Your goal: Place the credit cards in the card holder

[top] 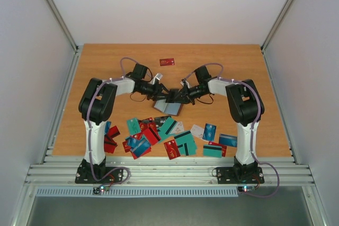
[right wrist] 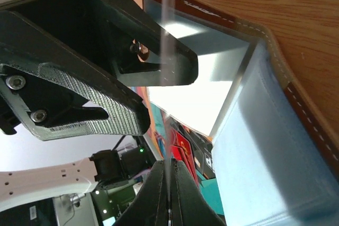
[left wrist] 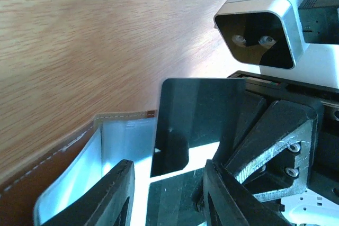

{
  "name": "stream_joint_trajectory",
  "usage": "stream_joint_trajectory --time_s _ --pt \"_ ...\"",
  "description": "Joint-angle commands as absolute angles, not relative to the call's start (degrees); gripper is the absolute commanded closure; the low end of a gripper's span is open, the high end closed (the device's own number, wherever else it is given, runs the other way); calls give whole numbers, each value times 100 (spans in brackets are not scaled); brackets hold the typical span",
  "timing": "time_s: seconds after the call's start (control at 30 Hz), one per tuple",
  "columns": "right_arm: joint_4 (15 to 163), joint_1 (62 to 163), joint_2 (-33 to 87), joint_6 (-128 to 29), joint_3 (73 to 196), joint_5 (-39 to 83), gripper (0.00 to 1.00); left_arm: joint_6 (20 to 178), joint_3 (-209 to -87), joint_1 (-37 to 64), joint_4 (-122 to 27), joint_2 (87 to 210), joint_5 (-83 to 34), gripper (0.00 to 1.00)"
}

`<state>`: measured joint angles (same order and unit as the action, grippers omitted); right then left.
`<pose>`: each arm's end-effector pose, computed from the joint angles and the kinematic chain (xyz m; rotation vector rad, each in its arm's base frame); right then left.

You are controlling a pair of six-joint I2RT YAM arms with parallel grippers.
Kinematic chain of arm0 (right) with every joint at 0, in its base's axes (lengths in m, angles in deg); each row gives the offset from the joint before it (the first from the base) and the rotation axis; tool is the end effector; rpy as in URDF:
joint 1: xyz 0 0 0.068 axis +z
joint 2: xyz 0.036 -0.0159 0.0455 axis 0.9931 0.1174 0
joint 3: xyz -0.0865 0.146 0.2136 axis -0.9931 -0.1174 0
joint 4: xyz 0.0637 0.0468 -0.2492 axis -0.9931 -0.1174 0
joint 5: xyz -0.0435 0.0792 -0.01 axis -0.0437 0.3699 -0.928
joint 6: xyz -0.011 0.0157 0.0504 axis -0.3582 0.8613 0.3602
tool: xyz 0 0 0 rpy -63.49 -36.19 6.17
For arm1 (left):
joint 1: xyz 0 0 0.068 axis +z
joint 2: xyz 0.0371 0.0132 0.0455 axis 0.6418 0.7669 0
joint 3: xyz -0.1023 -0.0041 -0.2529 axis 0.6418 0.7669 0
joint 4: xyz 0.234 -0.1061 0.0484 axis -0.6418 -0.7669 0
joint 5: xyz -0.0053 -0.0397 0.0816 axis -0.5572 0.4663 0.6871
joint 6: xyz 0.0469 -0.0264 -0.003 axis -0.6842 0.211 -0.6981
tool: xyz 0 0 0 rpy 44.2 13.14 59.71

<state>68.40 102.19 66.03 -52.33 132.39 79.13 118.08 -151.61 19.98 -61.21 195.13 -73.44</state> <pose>0.3676 0.1600 0.1240 -0.6386 2.4498 1.6507 0.3858 -0.1717 0.1233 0.1718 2.6394 -1.6104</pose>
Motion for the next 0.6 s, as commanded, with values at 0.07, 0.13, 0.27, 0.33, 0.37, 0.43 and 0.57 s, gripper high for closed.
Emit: stream_joint_trajectory --time_s 0.07,0.13,0.27,0.33,0.37,0.43,0.57 --pt "7373 10180 6403 -5055 13151 8273 99 12112 -15084 2038 -5491 19575 -7691 62" --pt "7443 10180 6441 -5016 13152 8316 99 12174 -15053 2050 -5353 19579 -7773 64" --pt "7545 10180 6487 -4955 13126 8363 99 12516 -14975 2059 -4820 19618 -7976 77" --pt "7572 10172 6498 -4960 13123 8360 99 12680 -14929 2066 -4560 19627 -8059 84" --pt "7576 10167 6505 -4962 13129 8355 99 12737 -14908 2068 -4475 19627 -8087 87" --pt "7585 10156 6513 -4951 13141 8356 99 12875 -14853 2081 -4211 19635 -8179 96" --pt "7590 10145 6527 -4957 13119 8323 99 13288 -14729 2099 -3620 19689 -8387 100"
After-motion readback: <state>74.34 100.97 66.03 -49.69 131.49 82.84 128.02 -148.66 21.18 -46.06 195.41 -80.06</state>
